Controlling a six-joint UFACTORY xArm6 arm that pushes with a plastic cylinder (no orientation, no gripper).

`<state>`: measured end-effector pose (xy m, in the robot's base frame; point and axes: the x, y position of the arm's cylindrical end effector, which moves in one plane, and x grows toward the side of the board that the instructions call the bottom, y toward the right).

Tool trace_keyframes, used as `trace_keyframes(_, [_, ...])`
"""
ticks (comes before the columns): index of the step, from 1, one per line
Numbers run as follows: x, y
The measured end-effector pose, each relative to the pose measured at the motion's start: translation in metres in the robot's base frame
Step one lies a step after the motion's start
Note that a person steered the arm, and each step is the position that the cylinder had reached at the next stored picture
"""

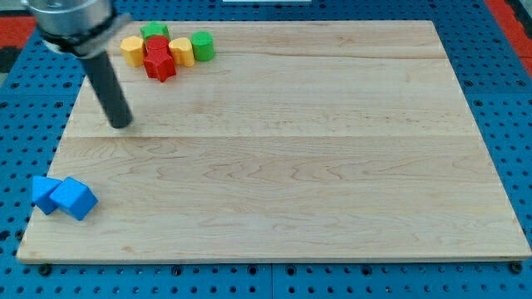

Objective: Push the green star to the top left of the green circle

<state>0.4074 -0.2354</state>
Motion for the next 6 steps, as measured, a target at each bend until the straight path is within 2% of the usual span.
trace_keyframes(1, [-0.046, -0.067])
trace_keyframes(2, [-0.111, -0.063])
trace_keyframes(3, [-0.171, -0.022])
trace_keyframes(4, [-0.195, 0.041])
trace_keyframes(5, [-0.207, 0.05])
trace_keyframes(6, [-0.194, 0.145])
